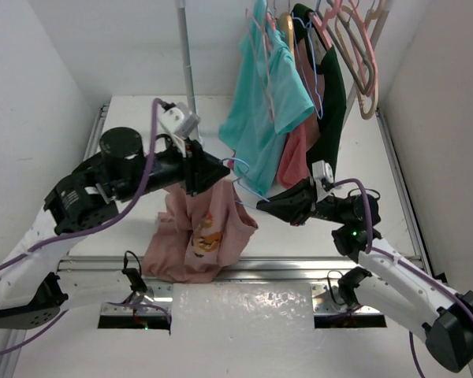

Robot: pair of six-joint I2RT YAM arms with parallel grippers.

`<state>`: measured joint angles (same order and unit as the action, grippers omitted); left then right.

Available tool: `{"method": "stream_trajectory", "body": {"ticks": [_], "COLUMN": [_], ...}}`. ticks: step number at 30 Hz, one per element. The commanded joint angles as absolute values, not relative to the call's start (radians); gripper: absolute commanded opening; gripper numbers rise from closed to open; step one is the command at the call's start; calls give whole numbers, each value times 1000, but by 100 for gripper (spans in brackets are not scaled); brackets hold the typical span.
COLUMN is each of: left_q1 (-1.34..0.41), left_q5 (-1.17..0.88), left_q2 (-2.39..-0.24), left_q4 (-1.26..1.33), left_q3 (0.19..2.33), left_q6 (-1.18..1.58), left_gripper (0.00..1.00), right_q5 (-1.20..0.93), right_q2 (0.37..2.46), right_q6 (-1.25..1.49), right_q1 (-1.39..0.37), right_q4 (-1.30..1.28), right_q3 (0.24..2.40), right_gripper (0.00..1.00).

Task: Place the t-shirt on the hanger

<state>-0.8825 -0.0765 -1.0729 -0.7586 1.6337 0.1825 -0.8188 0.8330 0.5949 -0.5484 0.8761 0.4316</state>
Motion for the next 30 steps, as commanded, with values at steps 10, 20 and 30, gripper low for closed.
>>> {"method": "stream_trajectory", "body": {"ticks": [10,20,30], "left_q1": [-885,-885,-885], "left_q5": [129,-138,-292], "left_q2": [-1112,-896,-991], "left_q4": [-791,-707,-785], "left_q3": [1723,1465,1467], "left_q6": [91,-219,-296], "left_gripper": [61,76,73], "right_q5": [-827,-1075,-1181], "right_q2": [822,831,782], "right_q6": [667,810,815], "right_q1": [-499,-384,-374], "right_q4": [1092,1121,1032], "right_q3": [419,474,534], "right_gripper": [0,0,0]}}
